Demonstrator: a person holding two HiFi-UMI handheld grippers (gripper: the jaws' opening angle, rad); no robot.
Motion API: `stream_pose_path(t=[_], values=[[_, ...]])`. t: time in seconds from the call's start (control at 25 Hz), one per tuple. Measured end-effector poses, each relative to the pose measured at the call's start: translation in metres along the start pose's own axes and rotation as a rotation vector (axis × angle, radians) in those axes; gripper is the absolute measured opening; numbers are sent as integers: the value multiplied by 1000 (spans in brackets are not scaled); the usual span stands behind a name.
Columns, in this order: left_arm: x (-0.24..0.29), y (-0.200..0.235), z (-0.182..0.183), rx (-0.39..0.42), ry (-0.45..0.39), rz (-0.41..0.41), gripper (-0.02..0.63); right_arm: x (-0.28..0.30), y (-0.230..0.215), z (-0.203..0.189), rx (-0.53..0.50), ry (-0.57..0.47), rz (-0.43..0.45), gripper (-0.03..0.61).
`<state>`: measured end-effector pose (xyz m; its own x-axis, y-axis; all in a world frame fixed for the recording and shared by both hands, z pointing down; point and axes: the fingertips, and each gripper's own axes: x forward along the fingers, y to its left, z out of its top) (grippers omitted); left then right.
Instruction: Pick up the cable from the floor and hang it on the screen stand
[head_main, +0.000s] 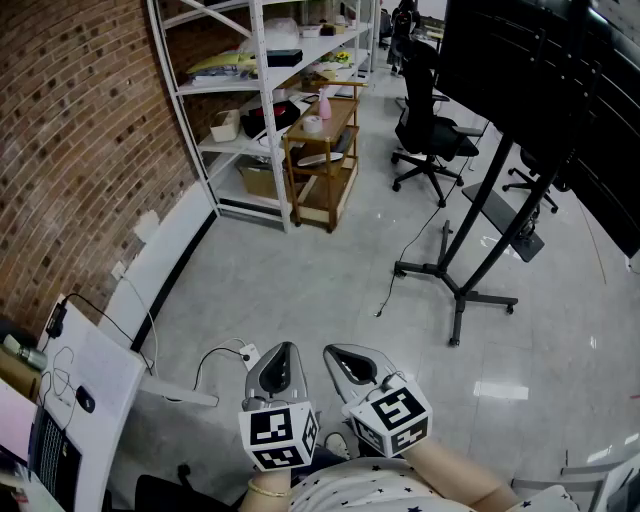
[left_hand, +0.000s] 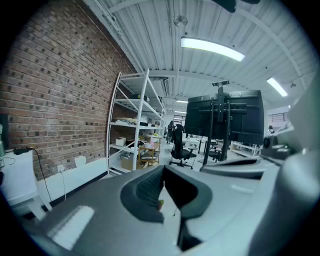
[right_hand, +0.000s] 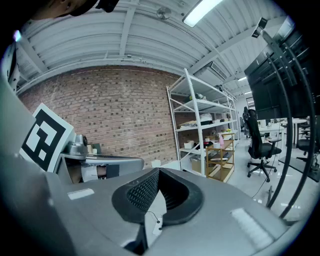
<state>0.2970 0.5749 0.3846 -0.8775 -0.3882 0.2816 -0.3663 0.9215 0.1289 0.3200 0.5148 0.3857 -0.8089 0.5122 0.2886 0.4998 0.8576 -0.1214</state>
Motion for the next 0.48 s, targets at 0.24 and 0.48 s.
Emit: stream_pose_path(t=[0.24,0.48], values=[[53,-9,7,14,20,-33,8,17,-51,0,25,10,-43,-3],[140,-36,23,32,32,-89,8,34,-157,17,49,-10,-150,-3]])
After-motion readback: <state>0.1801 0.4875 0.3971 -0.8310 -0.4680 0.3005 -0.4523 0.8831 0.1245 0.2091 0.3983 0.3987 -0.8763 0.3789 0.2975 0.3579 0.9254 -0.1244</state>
